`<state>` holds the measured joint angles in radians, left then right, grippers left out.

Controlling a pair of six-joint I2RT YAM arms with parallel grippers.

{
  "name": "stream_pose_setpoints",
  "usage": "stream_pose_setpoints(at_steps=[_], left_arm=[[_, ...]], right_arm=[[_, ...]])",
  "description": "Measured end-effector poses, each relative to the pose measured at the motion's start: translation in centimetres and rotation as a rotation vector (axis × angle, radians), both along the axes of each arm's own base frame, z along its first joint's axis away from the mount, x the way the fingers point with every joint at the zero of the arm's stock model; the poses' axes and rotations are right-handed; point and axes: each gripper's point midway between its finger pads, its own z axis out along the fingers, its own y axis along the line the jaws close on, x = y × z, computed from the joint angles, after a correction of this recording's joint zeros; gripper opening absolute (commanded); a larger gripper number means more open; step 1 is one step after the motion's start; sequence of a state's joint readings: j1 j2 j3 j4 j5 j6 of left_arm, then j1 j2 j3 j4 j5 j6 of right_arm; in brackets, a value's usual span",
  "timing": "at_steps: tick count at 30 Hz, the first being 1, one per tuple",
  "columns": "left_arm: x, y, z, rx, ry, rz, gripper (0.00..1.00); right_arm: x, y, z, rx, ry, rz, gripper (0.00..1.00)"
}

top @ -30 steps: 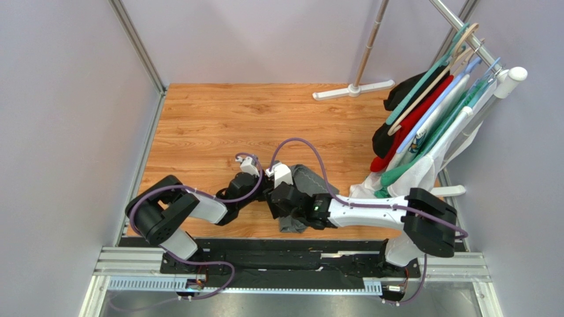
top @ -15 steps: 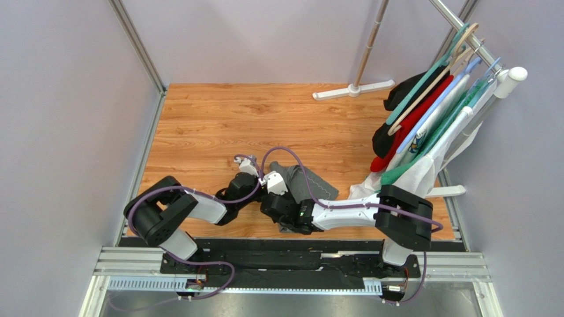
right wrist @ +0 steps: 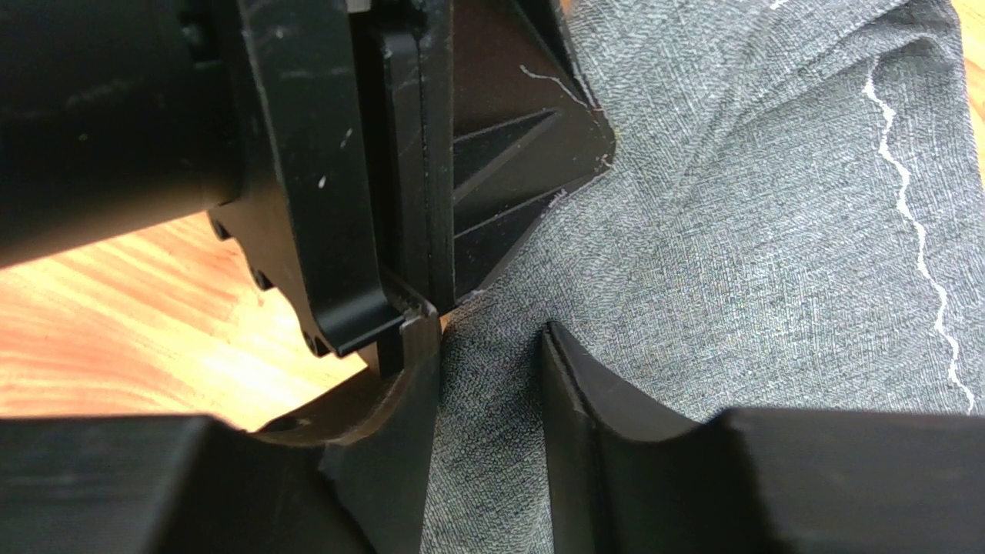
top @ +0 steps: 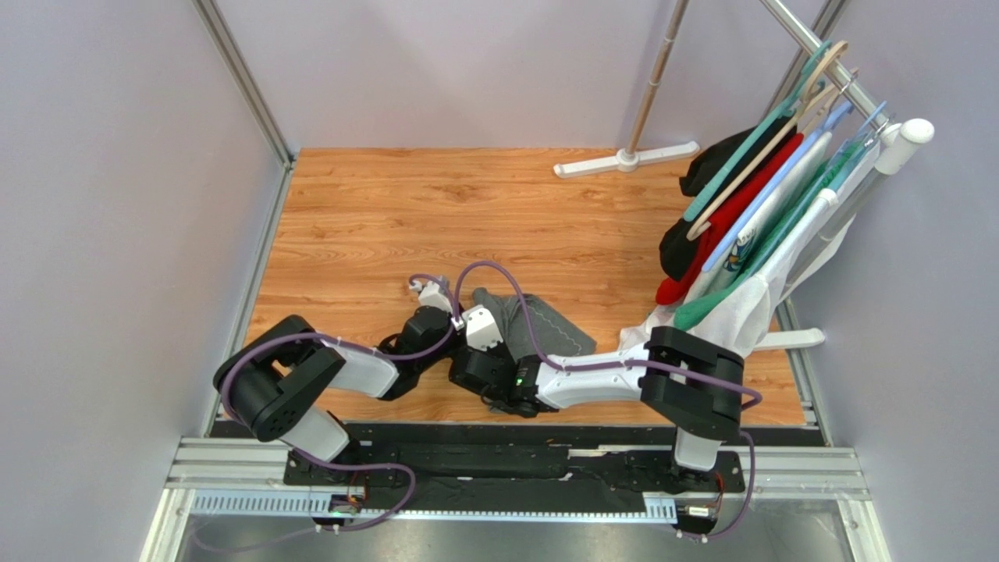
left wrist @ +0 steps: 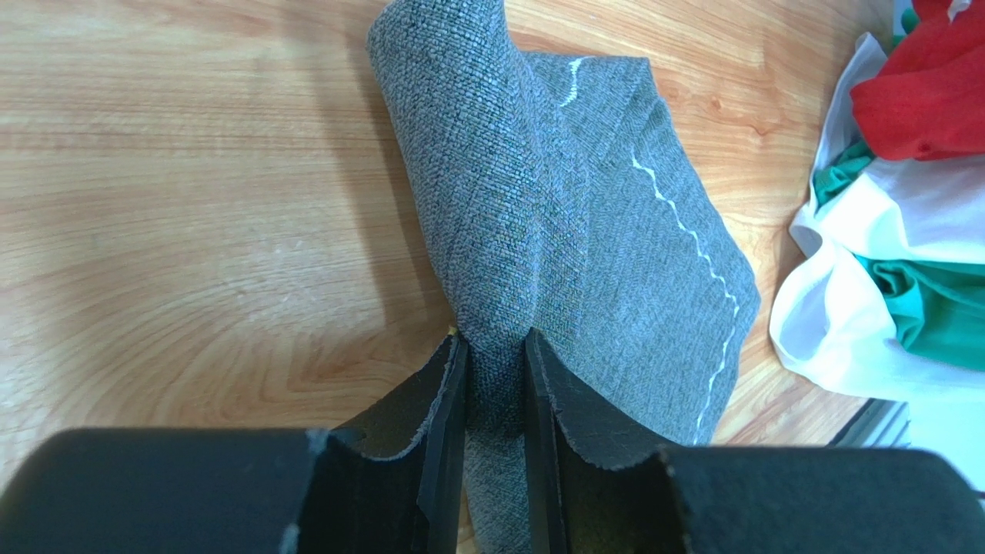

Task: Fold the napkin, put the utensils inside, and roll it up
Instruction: Roll the napkin with the utensil

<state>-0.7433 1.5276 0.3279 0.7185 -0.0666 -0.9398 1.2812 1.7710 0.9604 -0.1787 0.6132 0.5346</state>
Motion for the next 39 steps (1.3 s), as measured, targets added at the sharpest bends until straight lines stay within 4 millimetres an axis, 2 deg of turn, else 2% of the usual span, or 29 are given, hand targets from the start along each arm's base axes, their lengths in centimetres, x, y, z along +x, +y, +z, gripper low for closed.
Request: stream_pose_setpoints(at_steps=[1,3,5,7,10,12,14,17,22,24,30,36,39], left_arm=[[0.0,0.1,0.0,0.001,0.001,0.003,0.01],[0.0,0.4,0.0,0.001,0.001,0.012,0.04],[0.1,0.7,0.0,0.003,-0.001,0.026,0.08],[0.1,1.1,0.1,0.007,-0.008,0.043,0.15],[0.1,1.5,0.0,0.016,-0.008,0.058,0.34],[0.0,1.8,0.1,0.026,-0.006,0.067,0.51],[-0.2,1.9,0.8,0.023,-0.018,0.061,0.61],[-0.2,2.2,3.1,-0.003,-0.057,0.058,0.67],[0.5,3.8,8.0,-0.062,-0.167,0.092,0.69],[0.8,4.7,9.0,-0.068,-0.188,0.111,0.7],[1.0,7.3,8.8,-0.033,-0.187,0.161,0.7],[0.3,7.3,8.3,-0.023,-0.186,0.129,0.7],[-0.3,7.2,7.0,-0.028,-0.173,0.108,0.7]], right_arm=[[0.1,0.1,-0.1,-0.004,-0.002,-0.007,0.3],[0.2,0.2,-0.1,-0.009,-0.007,-0.021,0.13],[0.3,0.3,-0.2,-0.011,-0.013,-0.036,0.0],[0.4,0.5,0.0,-0.003,-0.015,-0.049,0.0],[0.5,0.7,0.5,0.02,-0.015,-0.051,0.0],[0.4,0.8,0.6,0.04,-0.013,-0.046,0.0],[0.5,0.8,0.6,0.079,0.003,-0.04,0.0],[0.6,0.6,0.7,0.147,0.039,-0.029,0.0],[0.9,1.0,0.8,0.272,0.099,-0.001,0.0],[1.1,1.2,0.9,0.325,0.122,0.008,0.0],[0.8,0.5,1.2,0.502,0.212,0.038,0.0],[0.4,-1.3,1.4,0.639,0.314,0.042,0.0],[-0.1,-1.9,1.4,0.699,0.359,0.034,0.0]])
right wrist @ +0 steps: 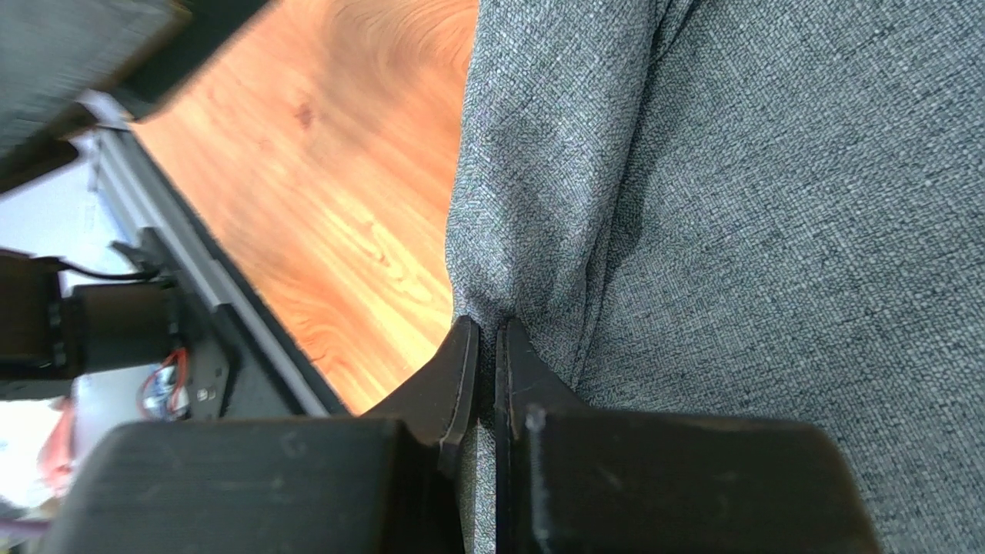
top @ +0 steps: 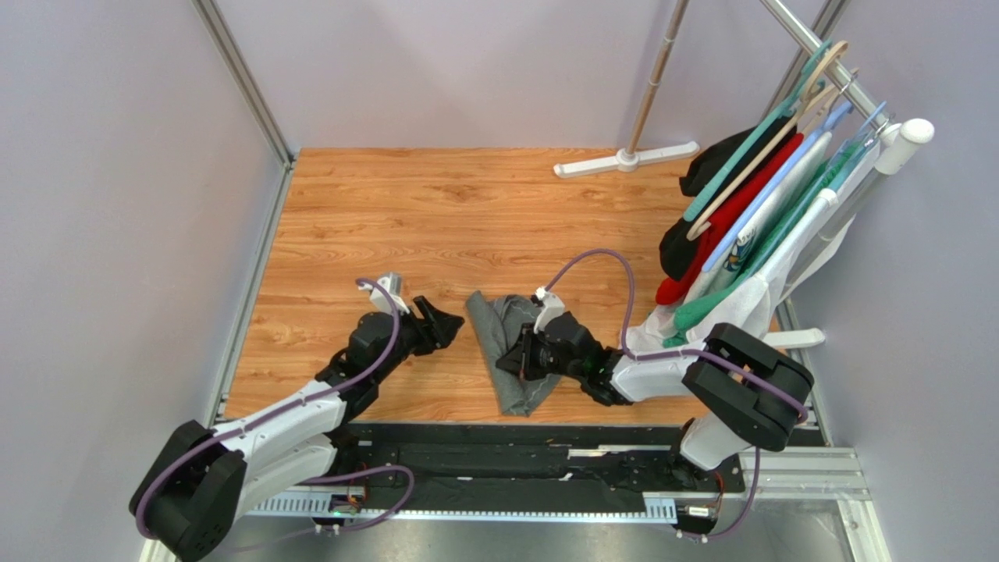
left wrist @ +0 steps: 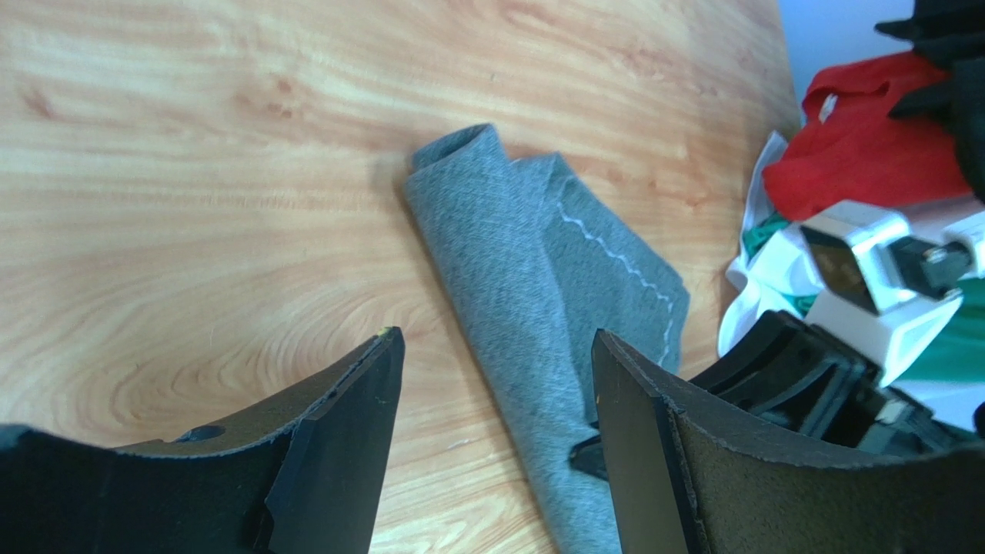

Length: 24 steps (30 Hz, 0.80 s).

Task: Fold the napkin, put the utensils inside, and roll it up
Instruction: Roll the napkin with the utensil

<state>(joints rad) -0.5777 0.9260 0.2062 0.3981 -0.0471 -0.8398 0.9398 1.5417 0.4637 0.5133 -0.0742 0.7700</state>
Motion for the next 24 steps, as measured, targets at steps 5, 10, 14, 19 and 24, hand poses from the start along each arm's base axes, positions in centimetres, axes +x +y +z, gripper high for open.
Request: stream_pose_setpoints(at_steps=[5,10,14,19,24], left_arm=[[-0.9,0.0,-2.6,0.001,0.041,-0.02,0.68],[-1.0,-0.8,-3.6,-0.019,0.06,-0.055,0.65],[-1.0,-1.6,-3.9,-0.054,0.059,-0.081,0.64],[-1.9,-3.5,-4.9,-0.075,0.085,-0.141,0.63],[-2.3,-4.6,-6.5,-0.097,0.13,-0.159,0.62]], right_arm=[[-0.9,-0.6,-0.1,0.102,0.068,-0.022,0.0],[-1.3,-1.3,-0.2,0.171,0.112,-0.061,0.0],[-1.6,-1.6,-0.2,0.195,0.132,-0.079,0.0],[-1.6,-2.3,-0.3,0.228,0.154,-0.112,0.0],[-1.6,-2.3,-0.5,0.256,0.171,-0.122,0.0]])
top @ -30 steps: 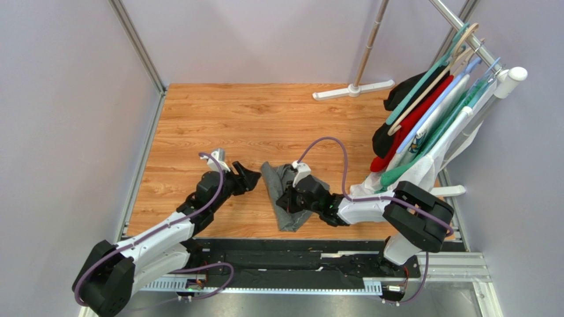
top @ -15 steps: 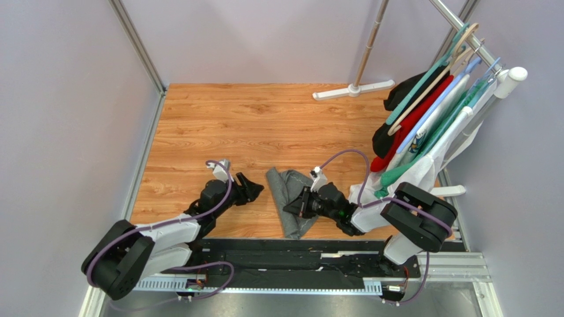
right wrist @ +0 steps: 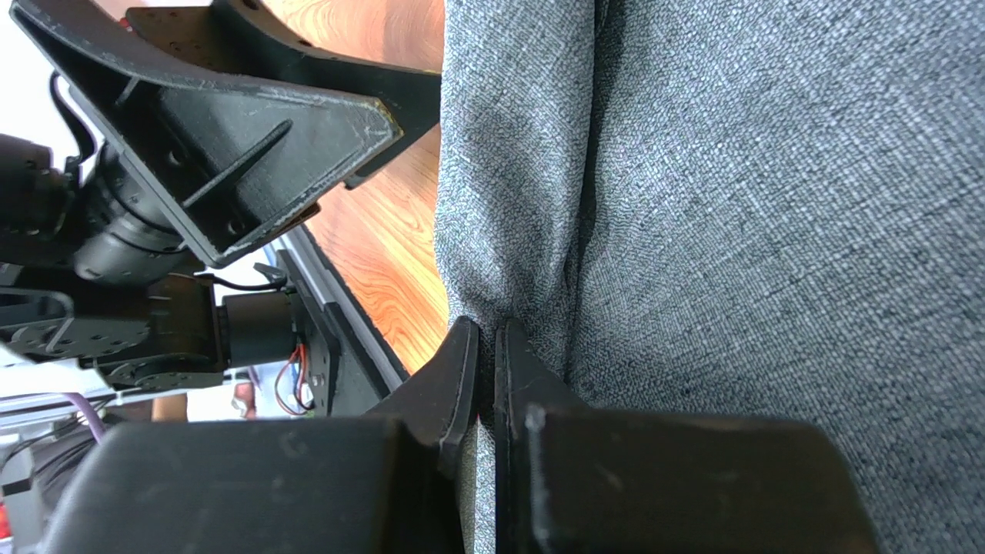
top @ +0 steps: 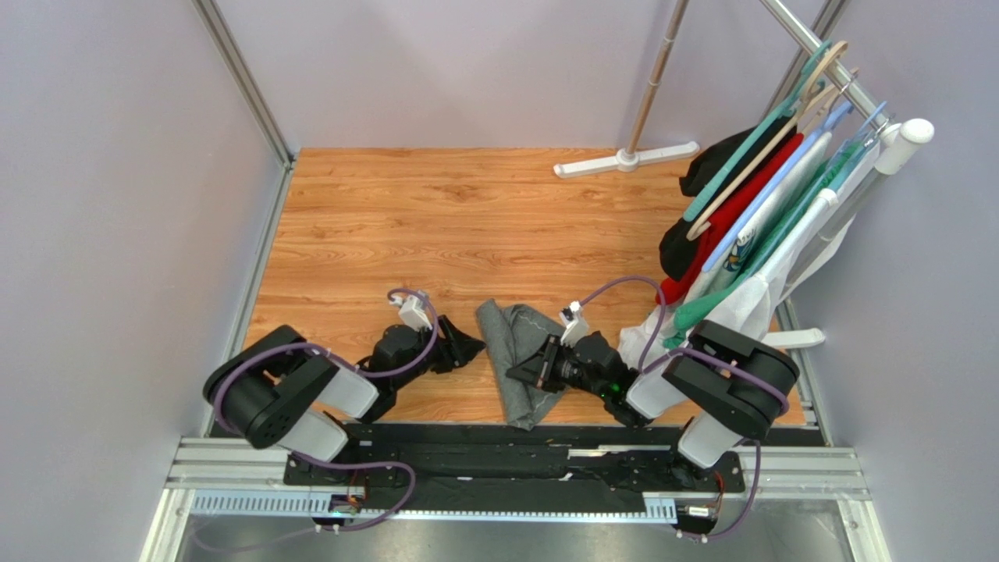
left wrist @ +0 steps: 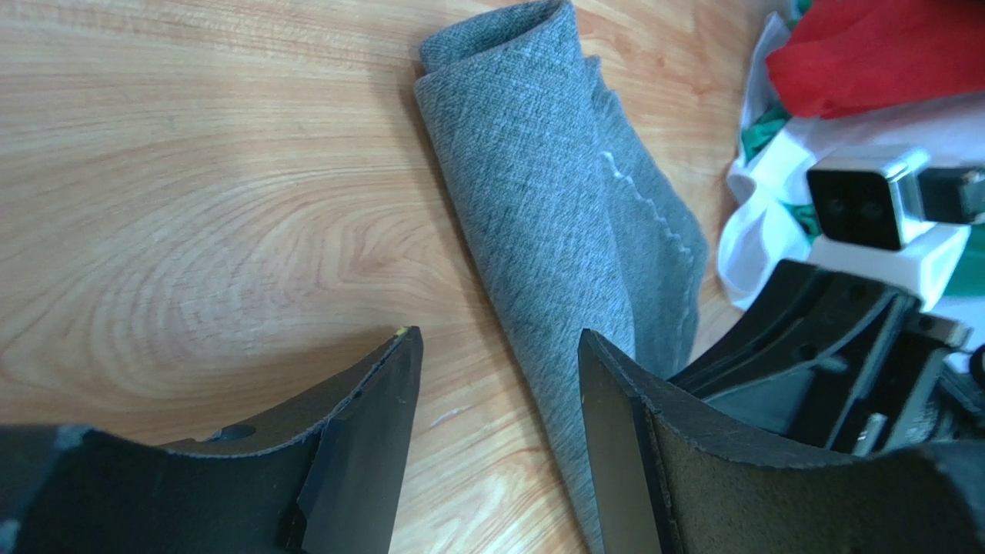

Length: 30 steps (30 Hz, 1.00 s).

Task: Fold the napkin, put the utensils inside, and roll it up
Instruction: Roll the napkin with the utensil

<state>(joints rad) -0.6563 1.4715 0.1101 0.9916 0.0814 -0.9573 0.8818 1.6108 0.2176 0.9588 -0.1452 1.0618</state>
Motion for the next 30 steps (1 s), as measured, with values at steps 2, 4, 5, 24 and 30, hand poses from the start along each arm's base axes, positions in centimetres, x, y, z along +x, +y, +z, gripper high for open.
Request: stream_pose_setpoints(at_steps=[2,4,5,24,30], left_arm=[[0.1,-0.3,-0.1,-0.019,0.001,-0.003,0.61],[0.5,-0.9,-0.1,-0.052,-0.004,-0.005,0.61],[0.6,-1.0,-0.2,-0.059,-0.005,-0.006,0.61],[1.6,-4.4,-0.6,-0.135,-0.002,-0.056,0.45],[1.8,-4.7,-0.6,-0.129,-0.006,-0.061,0.16]], right_arm=[[0.0,0.1,0.0,0.009,0.003,0.002,0.0],[0.0,0.2,-0.1,0.016,0.004,0.001,0.0],[0.0,0.3,-0.1,0.017,0.004,0.001,0.0],[0.4,0.3,-0.1,-0.046,-0.011,0.015,0.0],[0.6,0.6,-0.3,-0.05,-0.01,0.021,0.0]])
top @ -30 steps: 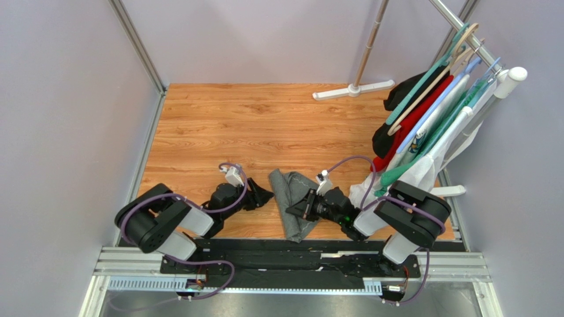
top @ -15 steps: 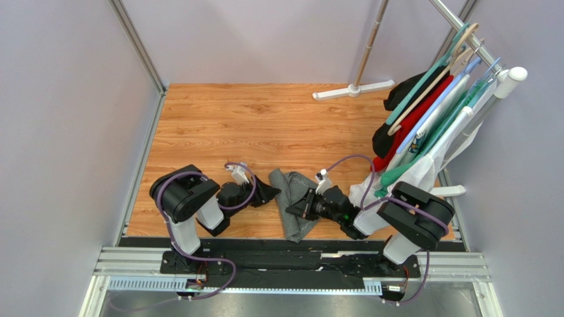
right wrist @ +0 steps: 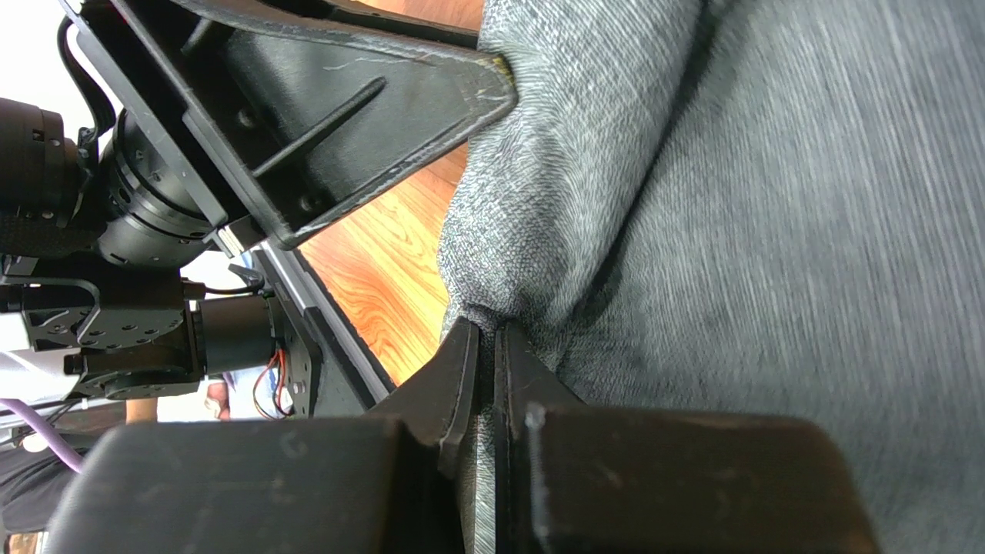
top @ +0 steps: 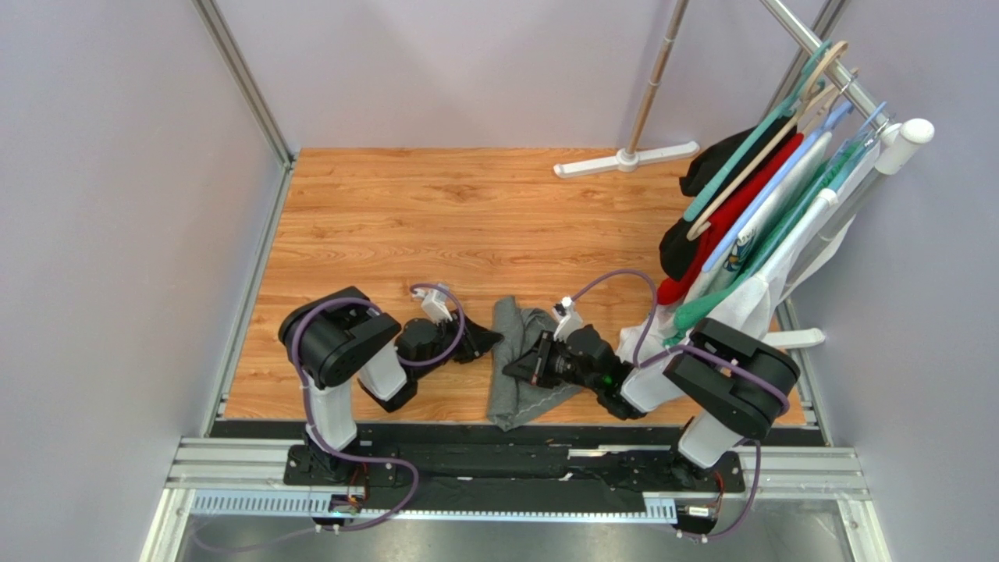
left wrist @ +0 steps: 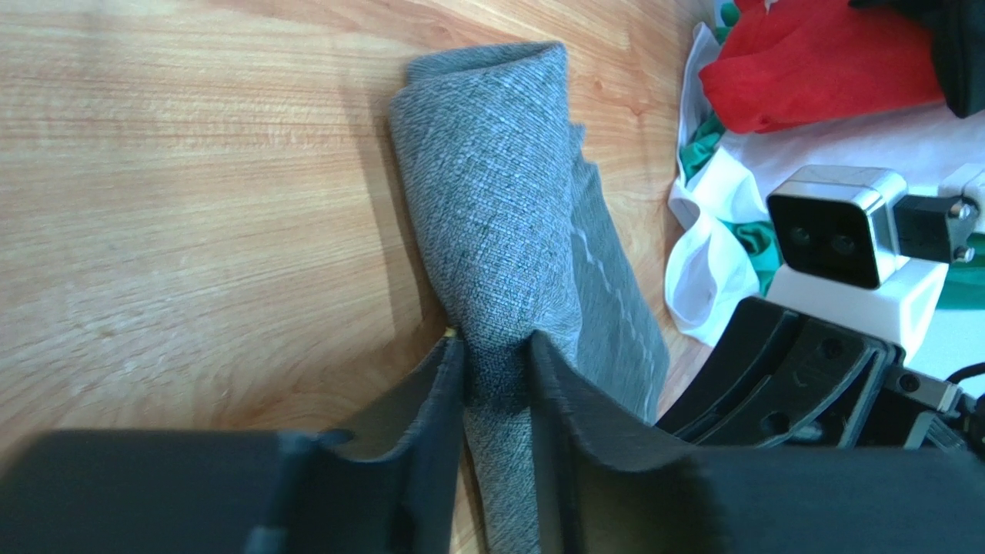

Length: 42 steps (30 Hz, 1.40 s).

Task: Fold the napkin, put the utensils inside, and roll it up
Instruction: Roll the napkin with the utensil

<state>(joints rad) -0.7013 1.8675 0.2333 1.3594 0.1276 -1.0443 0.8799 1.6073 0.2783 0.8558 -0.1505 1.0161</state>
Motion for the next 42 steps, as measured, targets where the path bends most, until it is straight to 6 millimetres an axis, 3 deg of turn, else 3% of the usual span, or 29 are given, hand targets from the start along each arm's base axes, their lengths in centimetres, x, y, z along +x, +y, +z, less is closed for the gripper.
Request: stream_pose_setpoints(at_steps=[3,6,11,19,26,33,42], left_arm=[[0.1,-0.3,0.1,0.002,-0.008,-0.005,0.05],[0.2,-0.5,0.2,0.006,-0.019,-0.011,0.0],[0.2,-0.5,0.1,0.017,-0.032,-0.016,0.0],[0.2,-0.6,0.3,0.036,-0.066,-0.03,0.0],[-0.2,-0.8,0.8,0.057,-0.107,-0.059,0.0],[-0.6,-0.8,1.3,0.082,-0.137,-0.08,0.0],[-0.8,-0.6,1.6,0.129,-0.186,-0.112,0.0]], right_arm=[[0.2,0.3,0.0,0.003,0.0,0.005,0.0],[0.3,0.5,0.0,0.002,0.001,0.007,0.0],[0.4,0.5,0.0,-0.008,-0.006,0.013,0.01],[0.5,0.1,0.2,-0.106,-0.029,0.042,0.27],[0.2,-1.8,-0.1,-0.216,-0.047,0.038,0.51],[0.2,-4.0,0.5,-0.307,-0.079,0.006,0.56],[1.3,-5.2,0.3,-0.371,-0.083,-0.02,0.58]])
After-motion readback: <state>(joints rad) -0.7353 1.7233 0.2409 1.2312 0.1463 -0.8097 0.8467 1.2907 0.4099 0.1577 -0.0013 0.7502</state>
